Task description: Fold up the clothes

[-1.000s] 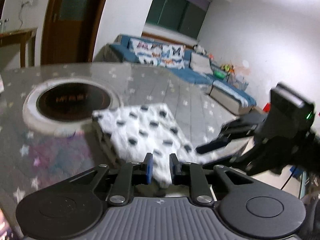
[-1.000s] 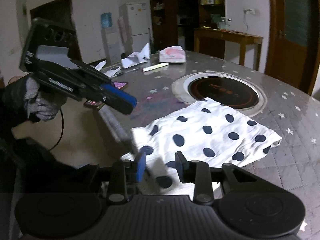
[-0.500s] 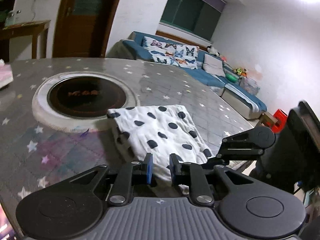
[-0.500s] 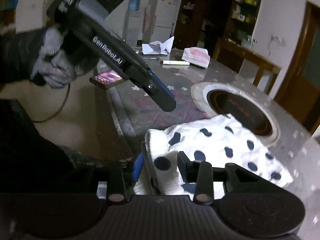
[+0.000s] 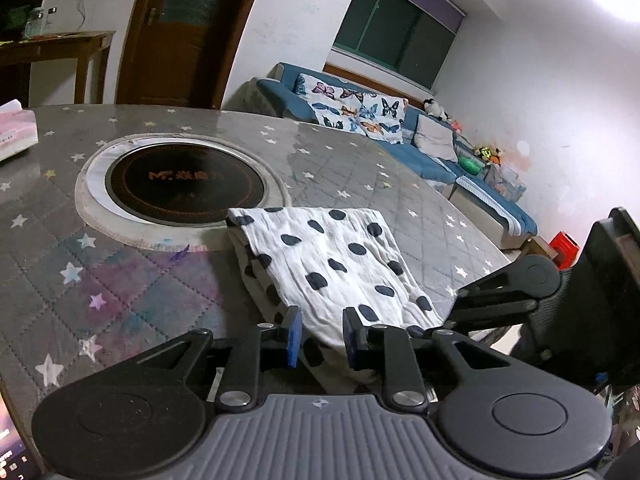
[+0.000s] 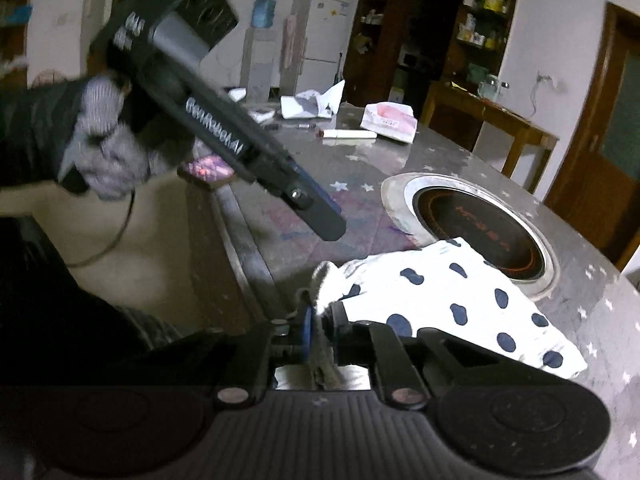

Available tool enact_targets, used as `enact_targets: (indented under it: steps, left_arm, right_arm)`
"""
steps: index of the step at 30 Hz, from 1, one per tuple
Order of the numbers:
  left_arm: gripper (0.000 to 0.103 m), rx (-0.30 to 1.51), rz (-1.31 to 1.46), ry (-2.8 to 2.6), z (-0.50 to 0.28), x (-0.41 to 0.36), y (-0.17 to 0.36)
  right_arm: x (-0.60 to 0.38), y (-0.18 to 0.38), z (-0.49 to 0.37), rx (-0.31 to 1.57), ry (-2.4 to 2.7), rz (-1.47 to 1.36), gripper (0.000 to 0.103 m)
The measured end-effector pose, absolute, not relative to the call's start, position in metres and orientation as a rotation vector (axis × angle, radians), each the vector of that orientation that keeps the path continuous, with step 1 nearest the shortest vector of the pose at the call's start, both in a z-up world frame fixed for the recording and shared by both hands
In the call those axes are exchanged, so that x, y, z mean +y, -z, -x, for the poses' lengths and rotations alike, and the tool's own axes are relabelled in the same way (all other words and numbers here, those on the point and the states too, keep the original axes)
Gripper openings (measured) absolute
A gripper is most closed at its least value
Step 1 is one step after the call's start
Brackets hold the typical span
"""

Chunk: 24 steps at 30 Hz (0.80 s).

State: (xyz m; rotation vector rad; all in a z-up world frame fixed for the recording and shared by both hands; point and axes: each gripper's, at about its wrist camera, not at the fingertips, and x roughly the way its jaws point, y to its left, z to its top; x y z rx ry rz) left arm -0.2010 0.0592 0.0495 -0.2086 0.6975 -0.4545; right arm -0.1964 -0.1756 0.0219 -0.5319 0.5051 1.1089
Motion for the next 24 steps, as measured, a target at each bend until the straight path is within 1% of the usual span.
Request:
enact_targets:
  steps: [4, 7, 10, 14, 19, 21, 22, 24]
  left_arm:
    - [0.025, 0.691, 0.217, 0.455, 0.198, 0.059, -0.05]
    - [0.025, 0.691, 0.219, 0.468, 0.19, 0.054, -0.05]
    - [0.025, 0.678, 0.217, 0.501, 0.183, 0.045, -0.053]
    - [0.025, 0.67, 0.213, 0.544, 0.172, 0.031, -0.054]
    - [0.025, 0.694, 0.234, 0.575, 0.155, 0.019, -0.045]
    - [0.025, 0.708, 0.231, 0.591, 0.153, 0.015, -0.04]
    - [0.025, 0.714, 0.228, 0.599, 0.152, 0.013, -0.038]
    - [0.025, 0.728, 0.222, 0.616, 0.151, 0.009, -0.034]
  right_arm:
    - [-0.188, -0.034, 0.195, 0.512, -1.129, 0.479, 0.008]
    - [-0.188, -0.023, 0.193, 0.56, -1.151, 0.462, 0.009]
    - [-0.184, -0.011, 0.189, 0.593, -1.177, 0.469, 0.013]
    - [-0.193, -0.02, 0.189, 0.606, -1.197, 0.425, 0.023]
    - [-0.222, -0.043, 0.182, 0.62, -1.166, 0.324, 0.025]
    - [-0.233, -0.049, 0.174, 0.611, -1.111, 0.297, 0.028]
    - [-0.239, -0.052, 0.169, 0.605, -1.078, 0.287, 0.031]
    - [-0.246, -0.054, 0.157, 0.593, -1.013, 0.27, 0.032]
